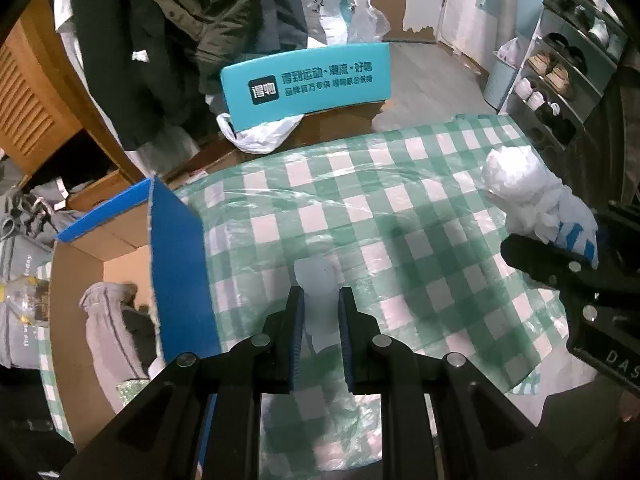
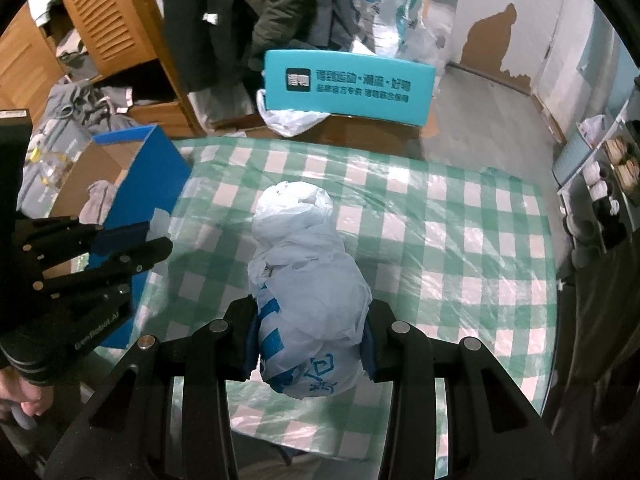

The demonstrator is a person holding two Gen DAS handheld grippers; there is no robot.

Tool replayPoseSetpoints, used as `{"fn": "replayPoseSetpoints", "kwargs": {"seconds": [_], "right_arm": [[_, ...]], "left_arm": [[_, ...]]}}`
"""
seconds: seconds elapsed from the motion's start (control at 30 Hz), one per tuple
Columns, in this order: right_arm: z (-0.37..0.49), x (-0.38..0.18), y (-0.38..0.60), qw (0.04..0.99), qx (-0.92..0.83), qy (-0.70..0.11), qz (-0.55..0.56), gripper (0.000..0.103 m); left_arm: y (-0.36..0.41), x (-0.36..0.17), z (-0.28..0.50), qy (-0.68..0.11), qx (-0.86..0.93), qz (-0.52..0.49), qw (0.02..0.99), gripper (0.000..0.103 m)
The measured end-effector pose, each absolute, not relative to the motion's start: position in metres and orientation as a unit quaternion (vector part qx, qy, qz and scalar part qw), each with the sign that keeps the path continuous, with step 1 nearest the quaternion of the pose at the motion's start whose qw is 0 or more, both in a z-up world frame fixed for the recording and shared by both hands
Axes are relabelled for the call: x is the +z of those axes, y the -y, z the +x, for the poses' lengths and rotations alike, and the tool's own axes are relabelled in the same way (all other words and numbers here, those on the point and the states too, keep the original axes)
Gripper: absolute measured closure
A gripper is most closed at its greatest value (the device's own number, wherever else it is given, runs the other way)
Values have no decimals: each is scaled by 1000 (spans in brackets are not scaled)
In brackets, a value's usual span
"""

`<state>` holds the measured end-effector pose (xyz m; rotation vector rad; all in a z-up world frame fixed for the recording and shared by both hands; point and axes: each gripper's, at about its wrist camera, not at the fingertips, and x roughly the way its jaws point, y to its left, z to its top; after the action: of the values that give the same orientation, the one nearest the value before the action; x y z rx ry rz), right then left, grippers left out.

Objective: Organize soft objects
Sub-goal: 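Carry the white item with the left tool while the right tool carries the sock bundle to the box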

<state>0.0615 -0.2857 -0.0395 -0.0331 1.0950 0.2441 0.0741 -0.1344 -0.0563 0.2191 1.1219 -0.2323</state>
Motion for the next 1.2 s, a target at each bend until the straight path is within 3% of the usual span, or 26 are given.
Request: {"fn": "replayPoseSetpoints", "kwargs": {"seconds": [1.2], "right_arm": [[74, -7, 146, 839, 210, -497, -71, 65]], "left_arm": [[11, -18, 55, -494, -37, 60, 866, 86]]}}
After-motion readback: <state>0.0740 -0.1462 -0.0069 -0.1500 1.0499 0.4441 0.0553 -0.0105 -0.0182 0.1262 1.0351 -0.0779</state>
